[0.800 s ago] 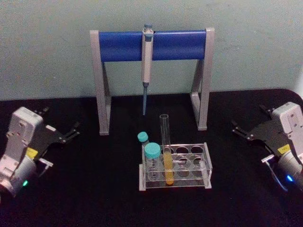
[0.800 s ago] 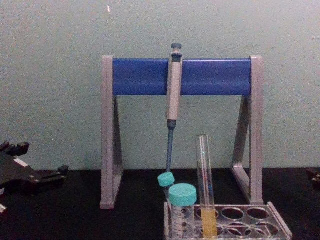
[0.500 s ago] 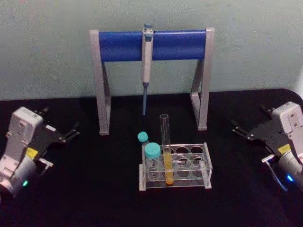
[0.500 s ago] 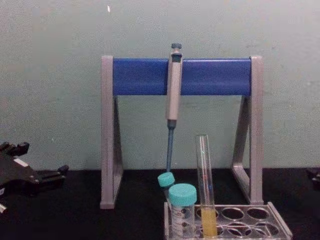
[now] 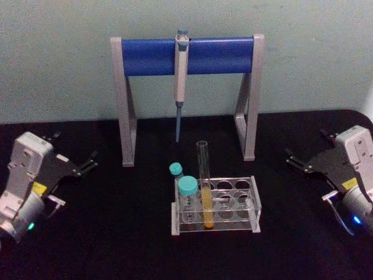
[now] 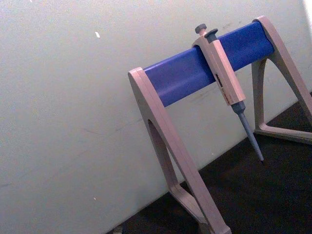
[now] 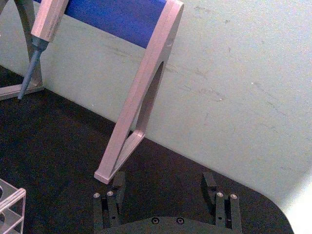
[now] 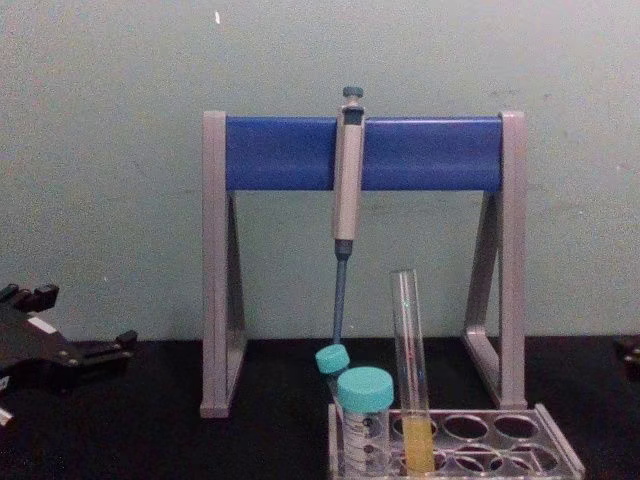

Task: Pick up the test tube from the test tube rack, shake it, then place it back into the test tube rack.

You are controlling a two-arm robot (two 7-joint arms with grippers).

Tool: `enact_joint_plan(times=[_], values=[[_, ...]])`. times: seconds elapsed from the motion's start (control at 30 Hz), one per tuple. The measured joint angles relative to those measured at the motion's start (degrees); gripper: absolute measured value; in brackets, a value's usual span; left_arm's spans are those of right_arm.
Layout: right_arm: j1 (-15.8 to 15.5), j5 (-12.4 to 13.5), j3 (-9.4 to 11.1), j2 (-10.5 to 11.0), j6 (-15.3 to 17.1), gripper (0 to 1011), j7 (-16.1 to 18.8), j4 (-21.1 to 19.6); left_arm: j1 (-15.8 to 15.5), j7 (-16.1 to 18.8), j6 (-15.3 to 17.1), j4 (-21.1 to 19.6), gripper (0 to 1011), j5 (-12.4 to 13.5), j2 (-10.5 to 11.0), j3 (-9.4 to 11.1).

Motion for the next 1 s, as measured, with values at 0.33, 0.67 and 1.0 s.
enact_joint_plan(times=[0.33, 0.67, 1.0], values=[[0.0, 0.0, 0.0, 0.0, 0.0, 1000, 0.0, 0.0, 0.0, 0.0, 0.0, 0.0, 1001, 0.0, 0.0, 0.0], [0.0, 0.0, 0.0, 0.0, 0.0, 1000, 0.0, 0.0, 0.0, 0.0, 0.0, 0.0, 1001, 0.0, 0.0, 0.0], [0.0, 0.0, 0.0, 0.0, 0.0, 1000, 0.0, 0.0, 0.0, 0.0, 0.0, 0.0, 1001, 0.0, 0.0, 0.0]])
